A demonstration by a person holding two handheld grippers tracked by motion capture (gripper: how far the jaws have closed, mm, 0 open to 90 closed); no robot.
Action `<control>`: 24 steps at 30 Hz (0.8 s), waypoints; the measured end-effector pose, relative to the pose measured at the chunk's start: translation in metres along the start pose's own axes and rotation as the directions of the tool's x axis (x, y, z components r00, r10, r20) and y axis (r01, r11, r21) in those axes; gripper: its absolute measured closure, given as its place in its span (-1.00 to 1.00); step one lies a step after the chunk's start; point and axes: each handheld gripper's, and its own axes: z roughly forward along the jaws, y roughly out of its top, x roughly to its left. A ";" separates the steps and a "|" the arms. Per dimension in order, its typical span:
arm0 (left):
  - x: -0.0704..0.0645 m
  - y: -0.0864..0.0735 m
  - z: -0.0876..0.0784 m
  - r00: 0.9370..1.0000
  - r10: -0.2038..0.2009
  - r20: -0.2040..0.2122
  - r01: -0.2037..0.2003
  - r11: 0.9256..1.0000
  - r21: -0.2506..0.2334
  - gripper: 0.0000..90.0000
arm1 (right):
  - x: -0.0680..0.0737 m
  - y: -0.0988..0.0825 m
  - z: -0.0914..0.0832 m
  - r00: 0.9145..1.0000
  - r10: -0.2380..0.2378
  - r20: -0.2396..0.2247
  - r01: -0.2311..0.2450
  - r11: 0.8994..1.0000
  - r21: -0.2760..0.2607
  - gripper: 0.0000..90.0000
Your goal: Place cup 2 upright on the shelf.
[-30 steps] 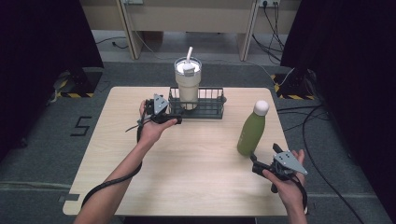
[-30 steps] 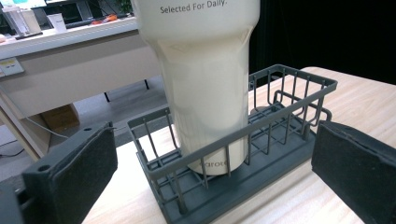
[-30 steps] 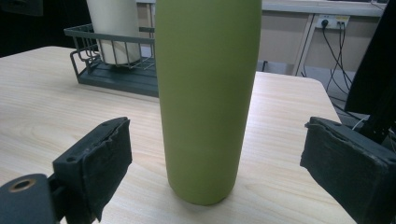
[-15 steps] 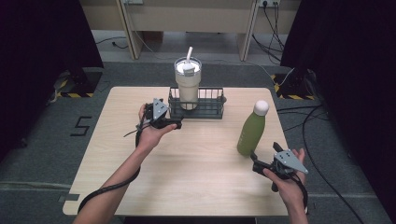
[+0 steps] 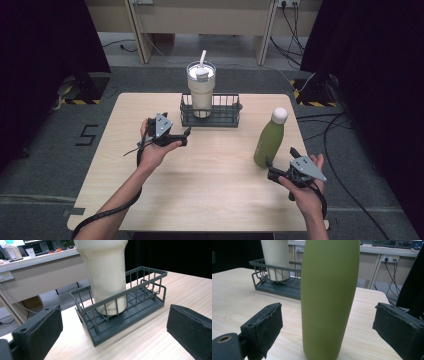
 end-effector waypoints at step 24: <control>-0.007 -0.019 -0.030 1.000 -0.005 0.014 0.005 1.000 -0.003 -1.00 | 0.001 0.014 0.037 1.000 -0.012 0.018 0.012 1.000 0.018 -0.79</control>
